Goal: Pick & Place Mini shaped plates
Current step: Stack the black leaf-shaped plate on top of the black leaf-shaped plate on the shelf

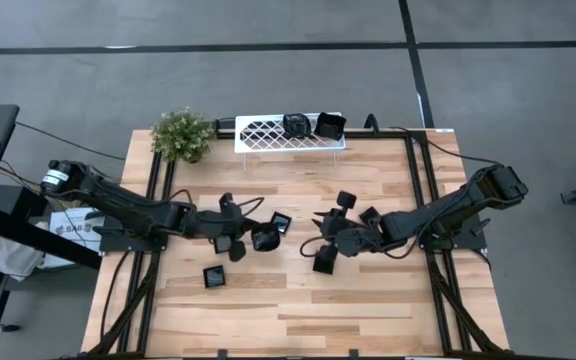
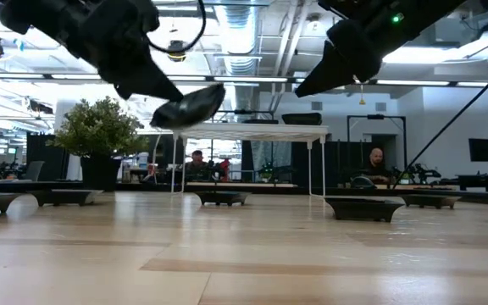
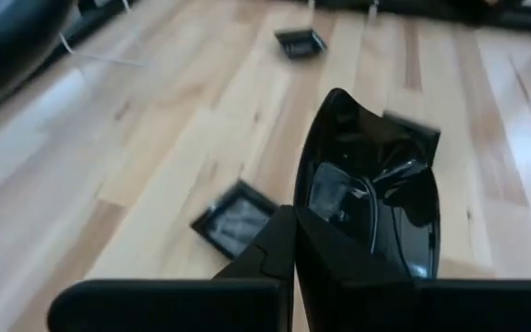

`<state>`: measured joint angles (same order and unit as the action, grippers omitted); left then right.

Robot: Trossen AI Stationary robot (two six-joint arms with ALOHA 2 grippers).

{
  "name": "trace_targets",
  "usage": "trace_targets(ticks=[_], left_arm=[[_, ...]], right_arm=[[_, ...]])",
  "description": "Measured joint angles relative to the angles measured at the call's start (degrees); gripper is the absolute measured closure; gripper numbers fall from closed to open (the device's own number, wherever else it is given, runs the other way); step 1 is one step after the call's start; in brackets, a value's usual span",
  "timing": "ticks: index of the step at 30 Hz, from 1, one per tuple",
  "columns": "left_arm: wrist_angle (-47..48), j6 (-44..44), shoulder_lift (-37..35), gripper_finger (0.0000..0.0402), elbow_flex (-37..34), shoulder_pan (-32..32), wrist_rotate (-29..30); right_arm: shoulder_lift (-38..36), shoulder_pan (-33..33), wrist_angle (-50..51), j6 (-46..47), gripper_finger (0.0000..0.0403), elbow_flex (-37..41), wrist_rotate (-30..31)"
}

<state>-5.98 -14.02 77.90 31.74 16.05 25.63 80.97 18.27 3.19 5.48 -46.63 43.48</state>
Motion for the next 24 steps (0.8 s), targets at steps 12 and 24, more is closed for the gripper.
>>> trace_targets(ticks=[12, 24], left_arm=[[-3.56, -5.19, 0.49, 0.0395, 0.00, 0.57, 14.70], [-8.02, -7.69, 0.53, 0.0397, -3.51, 0.57, 22.80]], right_arm=[[0.12, -3.15, -7.86, 4.51, 0.0327, 0.00, 0.18], [13.01, -4.89, -38.31, -6.03, 0.0327, -0.42, 0.20]])
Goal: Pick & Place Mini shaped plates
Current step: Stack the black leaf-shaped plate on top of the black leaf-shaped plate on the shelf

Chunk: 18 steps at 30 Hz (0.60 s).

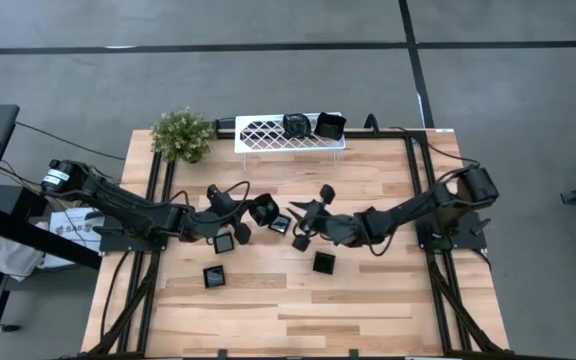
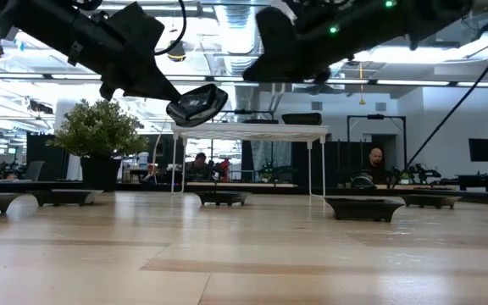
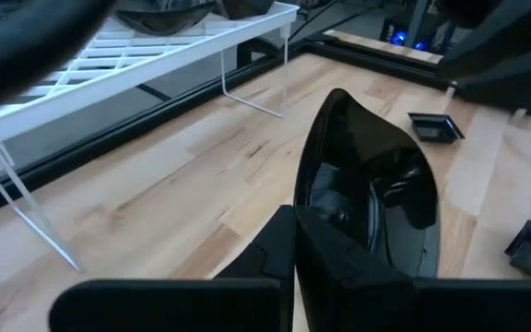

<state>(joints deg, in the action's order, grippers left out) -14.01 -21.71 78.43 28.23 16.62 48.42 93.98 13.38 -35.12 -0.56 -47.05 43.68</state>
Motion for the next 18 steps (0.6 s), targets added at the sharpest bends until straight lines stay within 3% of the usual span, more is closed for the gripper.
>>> trace_targets(ticks=[7, 18], left_arm=[[0.07, -0.01, 0.00, 0.0397, 0.00, -0.68, -0.05], [0.23, -0.22, 0.00, 0.0397, -0.06, -0.98, -0.68]], right_arm=[[2.07, -0.85, 1.29, -3.91, 0.0327, -5.60, -5.72], [1.68, -2.38, 13.24, -2.77, 0.0327, -11.31, -5.98]])
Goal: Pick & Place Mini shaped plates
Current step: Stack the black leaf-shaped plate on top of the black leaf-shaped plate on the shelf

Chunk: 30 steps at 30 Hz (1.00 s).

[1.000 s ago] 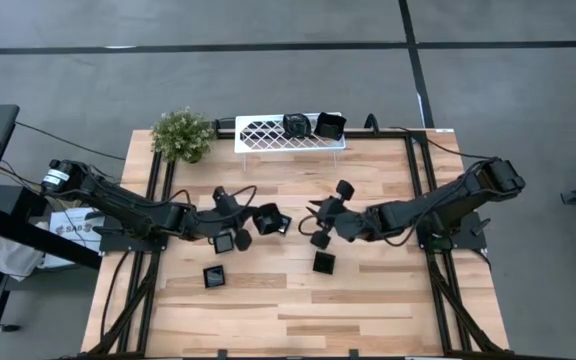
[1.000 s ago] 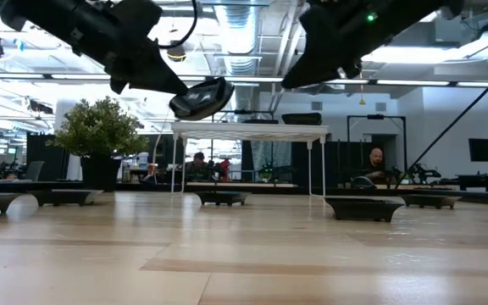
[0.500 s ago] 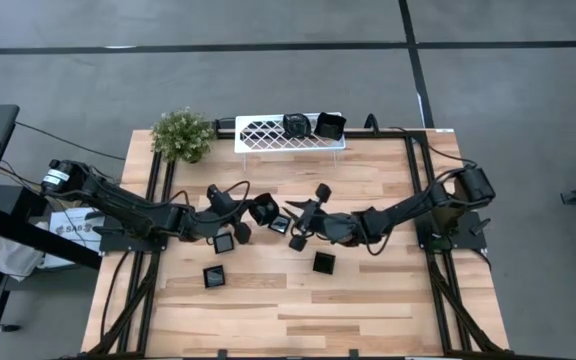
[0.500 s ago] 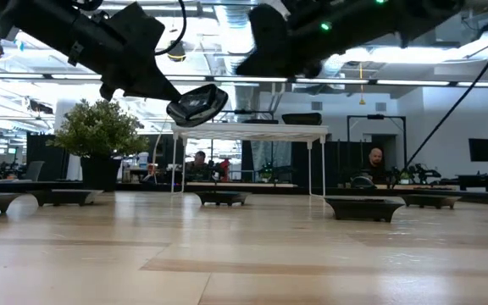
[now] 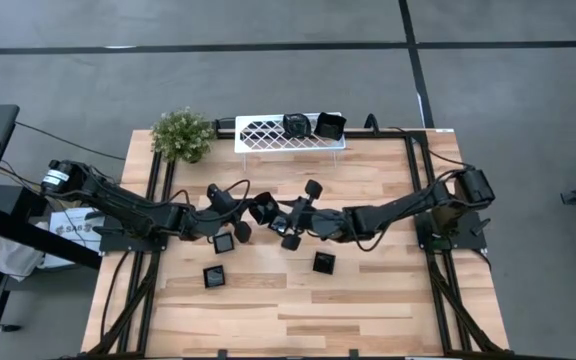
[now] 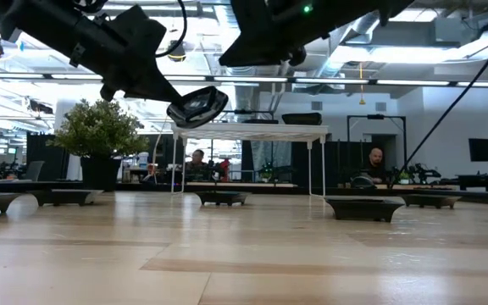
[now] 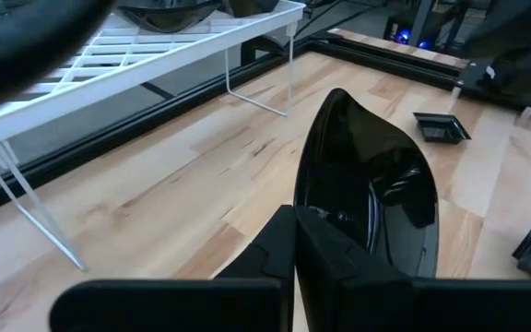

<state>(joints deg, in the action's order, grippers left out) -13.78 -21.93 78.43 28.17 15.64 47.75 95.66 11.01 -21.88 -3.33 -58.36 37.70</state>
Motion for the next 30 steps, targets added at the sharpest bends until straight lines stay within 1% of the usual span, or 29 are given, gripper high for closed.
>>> trace_targets(ticks=[5, 9, 13, 18, 22, 30], left_arm=[[-0.04, 0.00, 0.00, 0.0397, -0.56, 0.00, -0.11], [-0.10, 0.02, 0.00, 0.0398, -0.71, 0.00, -0.11], [-0.19, 0.22, 0.00, 0.0398, -0.71, 0.00, -0.09], [-0.25, 0.22, 0.00, 0.0398, -0.71, 0.00, -0.11], [-0.42, 0.22, 0.00, 0.0398, -0.71, 0.00, -0.11], [-0.46, 0.22, 0.00, 0.0398, -0.71, 0.00, -0.10]], right_arm=[[0.27, -1.46, -0.42, -3.00, 0.0327, -0.22, -0.21], [0.26, -2.04, 1.64, -2.44, 0.0327, -0.25, -0.29], [0.30, -2.13, 5.69, -2.20, 0.0327, -0.21, -3.80], [0.28, -2.20, 5.40, 0.20, 0.0316, -0.20, -4.03], [0.72, -2.23, 5.02, 0.25, 0.0289, -0.21, -4.07], [3.34, -3.50, 3.65, 0.39, 0.0210, -0.18, -4.89]])
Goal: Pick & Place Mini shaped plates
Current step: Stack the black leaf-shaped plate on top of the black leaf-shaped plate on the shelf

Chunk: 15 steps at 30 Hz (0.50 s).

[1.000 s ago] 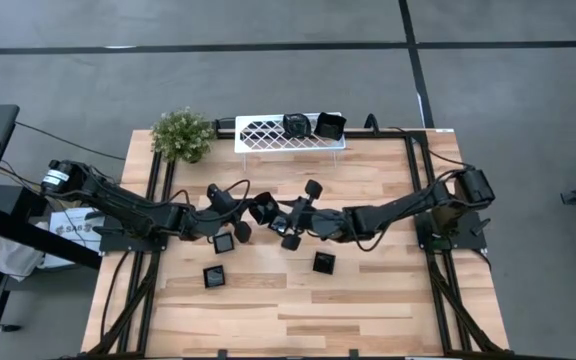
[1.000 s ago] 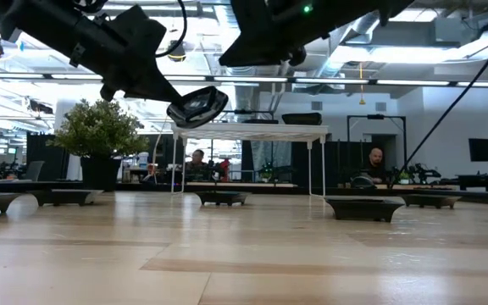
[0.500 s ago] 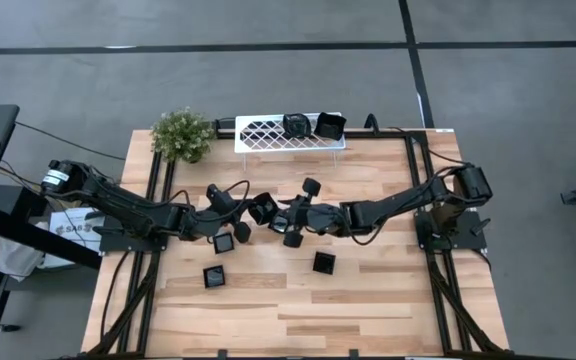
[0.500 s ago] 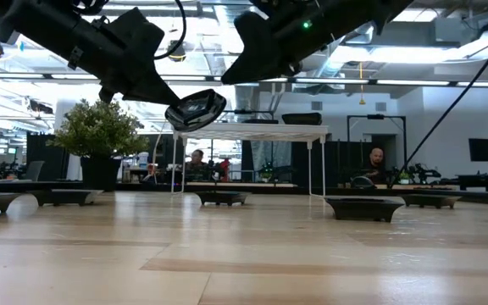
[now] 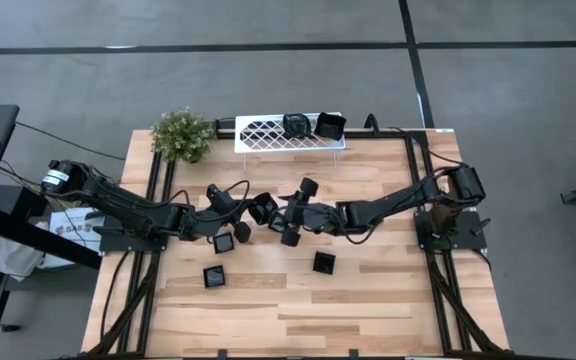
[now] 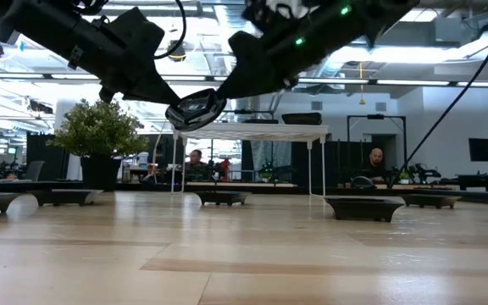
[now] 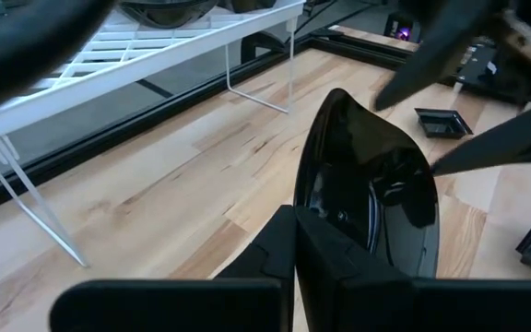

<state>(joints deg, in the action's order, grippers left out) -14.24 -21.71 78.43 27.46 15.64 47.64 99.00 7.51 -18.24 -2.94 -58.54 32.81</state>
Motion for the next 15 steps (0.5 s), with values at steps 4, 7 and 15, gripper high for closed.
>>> trace_targets(ticks=[4, 7, 15], left_arm=[[-0.09, 0.00, 0.00, 0.0398, 0.00, 0.00, 0.02], [-0.22, 0.00, 0.00, 0.0398, 0.00, 0.00, 0.02], [-0.43, -0.10, 0.00, 0.0398, 0.00, 0.00, 0.03]], right_arm=[[0.81, -0.81, -2.86, 0.01, 0.0188, -0.12, 0.00], [0.80, -1.51, -2.91, 0.01, 0.0184, -0.12, 0.03], [0.81, -2.07, -2.82, 3.35, 0.0209, -0.12, 0.01]])
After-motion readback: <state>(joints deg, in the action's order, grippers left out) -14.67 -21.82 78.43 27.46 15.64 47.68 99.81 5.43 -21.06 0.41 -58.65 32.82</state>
